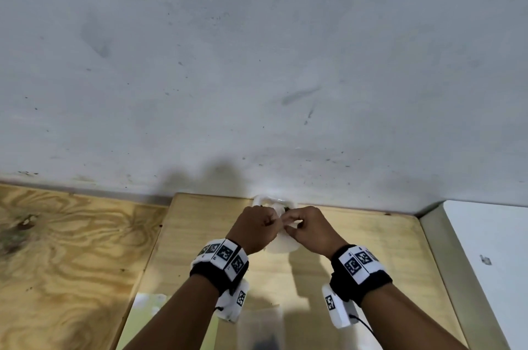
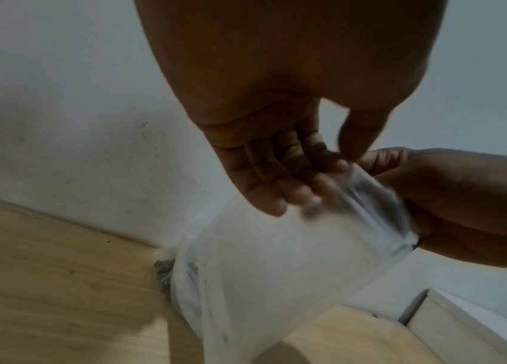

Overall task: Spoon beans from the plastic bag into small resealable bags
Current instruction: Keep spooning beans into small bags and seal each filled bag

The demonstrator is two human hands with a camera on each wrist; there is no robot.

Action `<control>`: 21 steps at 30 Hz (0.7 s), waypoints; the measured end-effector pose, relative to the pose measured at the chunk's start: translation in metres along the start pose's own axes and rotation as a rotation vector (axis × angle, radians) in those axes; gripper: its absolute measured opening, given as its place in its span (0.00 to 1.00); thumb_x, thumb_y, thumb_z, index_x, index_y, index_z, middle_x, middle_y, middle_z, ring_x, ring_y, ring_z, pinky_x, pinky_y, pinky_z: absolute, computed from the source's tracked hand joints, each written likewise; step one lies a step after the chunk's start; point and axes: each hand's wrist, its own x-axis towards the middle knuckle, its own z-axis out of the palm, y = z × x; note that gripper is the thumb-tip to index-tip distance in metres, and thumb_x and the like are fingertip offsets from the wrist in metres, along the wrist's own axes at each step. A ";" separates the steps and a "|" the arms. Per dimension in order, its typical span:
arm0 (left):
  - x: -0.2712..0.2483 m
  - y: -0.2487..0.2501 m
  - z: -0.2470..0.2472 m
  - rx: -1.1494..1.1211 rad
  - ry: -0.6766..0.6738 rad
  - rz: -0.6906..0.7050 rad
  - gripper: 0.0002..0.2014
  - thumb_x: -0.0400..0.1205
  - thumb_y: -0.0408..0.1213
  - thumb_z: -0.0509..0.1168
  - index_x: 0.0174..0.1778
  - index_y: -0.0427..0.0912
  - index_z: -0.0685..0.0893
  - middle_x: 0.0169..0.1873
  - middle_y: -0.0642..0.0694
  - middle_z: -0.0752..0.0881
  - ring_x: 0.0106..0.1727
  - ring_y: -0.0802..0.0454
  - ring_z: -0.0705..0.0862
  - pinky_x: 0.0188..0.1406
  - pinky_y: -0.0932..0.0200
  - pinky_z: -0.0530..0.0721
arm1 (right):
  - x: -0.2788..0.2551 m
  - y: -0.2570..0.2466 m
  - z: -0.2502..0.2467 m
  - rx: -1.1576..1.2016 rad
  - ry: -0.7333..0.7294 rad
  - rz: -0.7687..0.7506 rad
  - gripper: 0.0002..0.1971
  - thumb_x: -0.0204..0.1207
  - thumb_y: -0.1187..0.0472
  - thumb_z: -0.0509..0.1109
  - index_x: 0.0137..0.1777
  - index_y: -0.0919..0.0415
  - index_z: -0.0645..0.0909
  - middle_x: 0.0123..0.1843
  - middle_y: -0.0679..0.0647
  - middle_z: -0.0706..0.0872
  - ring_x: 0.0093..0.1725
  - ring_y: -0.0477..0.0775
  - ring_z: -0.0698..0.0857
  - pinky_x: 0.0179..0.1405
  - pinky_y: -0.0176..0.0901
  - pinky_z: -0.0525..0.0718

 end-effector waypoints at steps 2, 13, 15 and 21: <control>-0.001 -0.004 0.001 0.021 0.040 0.065 0.16 0.64 0.54 0.70 0.42 0.49 0.82 0.40 0.56 0.83 0.41 0.58 0.81 0.43 0.56 0.80 | 0.001 0.004 -0.003 0.102 0.049 0.030 0.17 0.70 0.73 0.76 0.36 0.45 0.88 0.35 0.37 0.88 0.43 0.44 0.86 0.39 0.30 0.77; 0.015 -0.018 0.019 0.458 -0.074 0.295 0.59 0.55 0.60 0.74 0.82 0.46 0.58 0.66 0.51 0.73 0.65 0.49 0.73 0.71 0.51 0.70 | 0.005 0.011 -0.016 0.140 -0.088 0.140 0.09 0.65 0.60 0.84 0.40 0.64 0.91 0.36 0.48 0.87 0.37 0.41 0.83 0.40 0.35 0.78; 0.015 -0.020 0.020 0.434 -0.067 0.306 0.58 0.56 0.60 0.73 0.82 0.46 0.58 0.68 0.50 0.72 0.67 0.48 0.72 0.72 0.51 0.71 | 0.008 0.017 -0.013 0.071 -0.036 0.174 0.25 0.52 0.43 0.88 0.36 0.63 0.86 0.33 0.44 0.83 0.35 0.43 0.81 0.39 0.40 0.77; 0.015 -0.024 0.013 0.396 -0.061 0.286 0.54 0.61 0.57 0.74 0.83 0.44 0.60 0.70 0.50 0.73 0.69 0.48 0.71 0.72 0.51 0.73 | 0.014 0.015 -0.002 0.082 -0.034 0.180 0.22 0.50 0.42 0.86 0.30 0.57 0.84 0.30 0.48 0.82 0.34 0.43 0.80 0.40 0.45 0.79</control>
